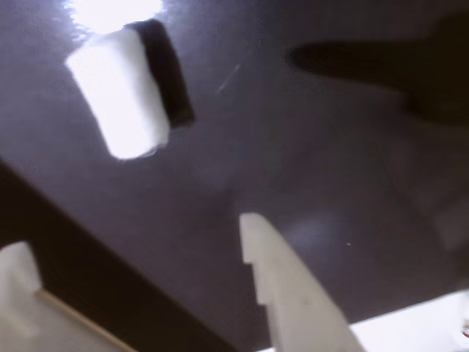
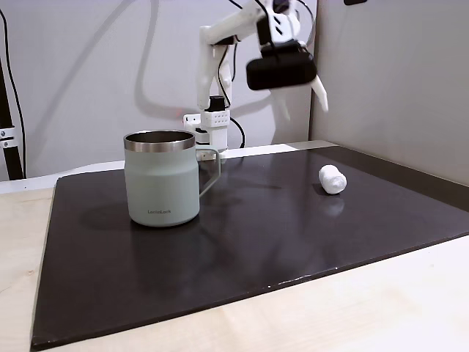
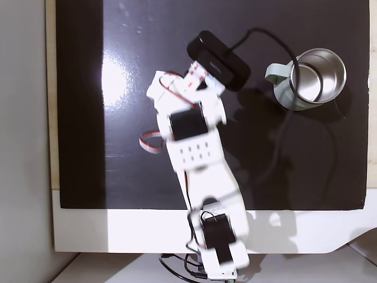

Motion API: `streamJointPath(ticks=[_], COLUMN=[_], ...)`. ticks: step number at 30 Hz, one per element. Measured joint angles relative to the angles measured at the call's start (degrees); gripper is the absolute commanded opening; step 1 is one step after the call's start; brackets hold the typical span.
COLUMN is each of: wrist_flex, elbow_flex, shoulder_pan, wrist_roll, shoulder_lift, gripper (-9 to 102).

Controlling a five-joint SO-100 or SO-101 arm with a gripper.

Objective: Grasp a gauze and put it in the cup.

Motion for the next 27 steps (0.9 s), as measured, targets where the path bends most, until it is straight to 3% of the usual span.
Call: streamJointPath(ticks=[8, 27], wrist_flex=[11.4, 12.5], elbow_flex=[-26.8, -48.2], shoulder_pan=[-3.3, -6.2], wrist_roll=[-1.8, 0.7], shoulder_lift=[-24.6, -52.5], gripper=[34, 30])
